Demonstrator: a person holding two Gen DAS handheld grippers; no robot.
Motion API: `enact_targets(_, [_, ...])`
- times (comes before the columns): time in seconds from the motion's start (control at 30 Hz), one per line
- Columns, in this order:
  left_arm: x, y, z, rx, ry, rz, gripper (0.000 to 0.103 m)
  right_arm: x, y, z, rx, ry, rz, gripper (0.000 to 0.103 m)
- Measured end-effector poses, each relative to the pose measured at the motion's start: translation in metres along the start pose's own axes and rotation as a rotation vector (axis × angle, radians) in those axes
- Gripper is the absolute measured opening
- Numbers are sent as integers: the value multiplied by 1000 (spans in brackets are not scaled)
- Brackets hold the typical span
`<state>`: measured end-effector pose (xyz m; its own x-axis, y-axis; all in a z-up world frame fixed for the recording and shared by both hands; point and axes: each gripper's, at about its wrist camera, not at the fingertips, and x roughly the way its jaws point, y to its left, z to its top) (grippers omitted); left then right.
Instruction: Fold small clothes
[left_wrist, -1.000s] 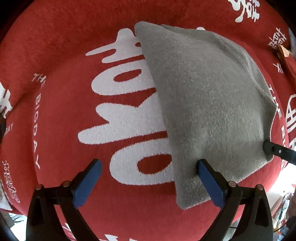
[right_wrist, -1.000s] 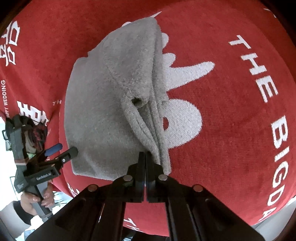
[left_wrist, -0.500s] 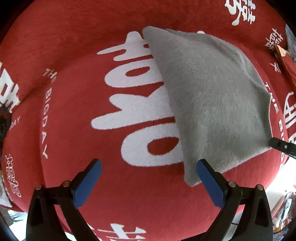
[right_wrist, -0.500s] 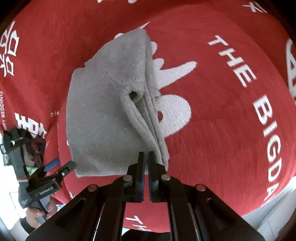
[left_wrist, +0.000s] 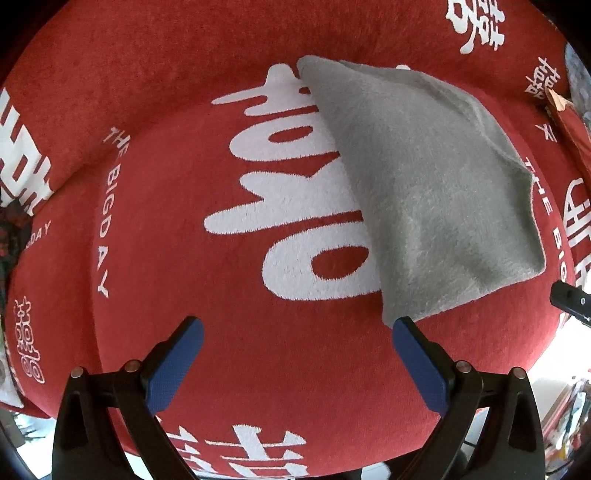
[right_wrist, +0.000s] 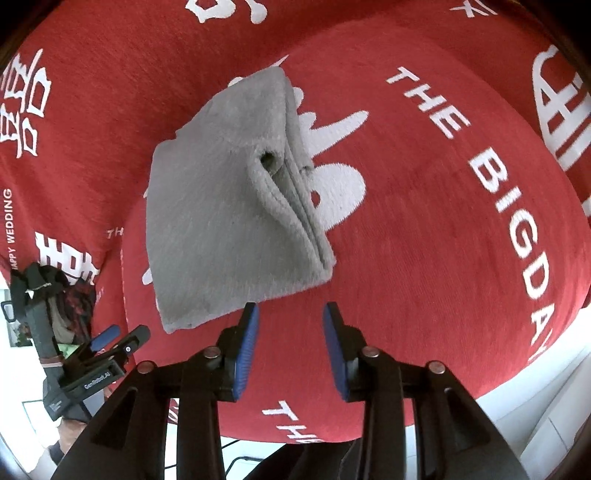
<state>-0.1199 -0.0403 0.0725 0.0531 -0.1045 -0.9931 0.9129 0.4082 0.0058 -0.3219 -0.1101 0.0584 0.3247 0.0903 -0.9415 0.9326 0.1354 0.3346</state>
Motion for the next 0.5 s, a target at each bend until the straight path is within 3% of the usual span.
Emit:
enact_targets(0.27, [7, 1, 16, -60, 33, -6, 102, 2, -5, 18, -3, 49, -3, 39])
enact_targets(0.5, [5, 2, 57, -151, 16, -1, 102, 1, -4, 75, -50, 62, 16, 39])
